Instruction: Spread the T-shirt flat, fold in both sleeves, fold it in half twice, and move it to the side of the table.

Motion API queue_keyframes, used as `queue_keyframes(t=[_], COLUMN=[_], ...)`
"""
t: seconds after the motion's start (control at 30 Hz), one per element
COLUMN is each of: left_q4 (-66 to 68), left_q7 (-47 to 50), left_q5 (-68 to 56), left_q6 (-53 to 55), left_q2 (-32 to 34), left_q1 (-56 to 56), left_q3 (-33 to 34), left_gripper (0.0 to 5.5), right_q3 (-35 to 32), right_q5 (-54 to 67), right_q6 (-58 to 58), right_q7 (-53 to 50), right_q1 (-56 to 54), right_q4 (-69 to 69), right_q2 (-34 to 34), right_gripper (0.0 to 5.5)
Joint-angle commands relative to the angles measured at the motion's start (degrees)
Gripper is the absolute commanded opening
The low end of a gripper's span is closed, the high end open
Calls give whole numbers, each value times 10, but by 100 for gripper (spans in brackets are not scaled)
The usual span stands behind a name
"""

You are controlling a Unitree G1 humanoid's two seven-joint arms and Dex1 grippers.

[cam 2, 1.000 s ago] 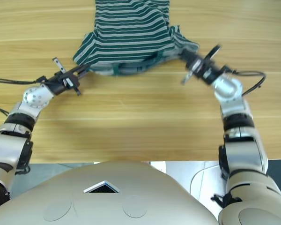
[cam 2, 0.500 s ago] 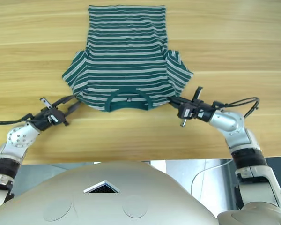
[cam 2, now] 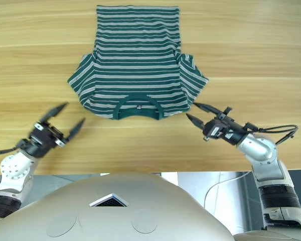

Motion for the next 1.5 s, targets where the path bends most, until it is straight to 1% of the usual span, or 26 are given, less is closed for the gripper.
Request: queue_keyframes(t=[0.03, 0.07, 0.13, 0.2, 0.27, 0.43, 0.6, 0.73, 0.87, 1.0, 1.2, 1.5], left_q4=[90, 90, 83, 72, 47, -25, -28, -16, -5, 39, 74, 109], left_q7=[138, 178, 227, 255, 258, 226, 175, 156, 144, 143, 144, 159], left_q5=[240, 306, 387, 489, 554, 634, 668, 689, 697, 704, 713, 705], left_q6=[40, 55, 94, 137, 159, 208, 242, 269, 271, 249, 231, 229], left_q2=[10, 21, 34, 48, 54, 74, 90, 104, 109, 111, 103, 103], left_q1=[-50, -50, -52, -59, -57, -25, -71, -99, -131, -188, -228, -250], left_q3=[85, 100, 114, 94, 70, 47, 10, -6, -33, -72, -124, -150], left_gripper=[311, 311, 311, 311, 311, 311, 311, 311, 311, 311, 311, 311], right_q3=[0, -2, -6, -13, -17, -21, -27, -31, -33, -33, -38, -39], right_q5=[-11, -17, -22, -35, -44, -54, -66, -72, -78, -84, -84, -82], right_q6=[15, 17, 22, 26, 29, 34, 35, 37, 36, 38, 39, 44], right_q7=[-13, -16, -22, -34, -42, -49, -61, -70, -75, -83, -88, -87], right_q1=[-63, -72, -83, -96, -107, -123, -114, -106, -101, -103, -94, -96], right_q4=[16, 19, 22, 31, 38, 38, 30, 27, 31, 35, 33, 34], right_q2=[25, 27, 30, 34, 35, 31, 33, 33, 34, 38, 40, 40], right_gripper=[194, 194, 194, 194, 194, 194, 194, 194, 194, 194, 194, 194])
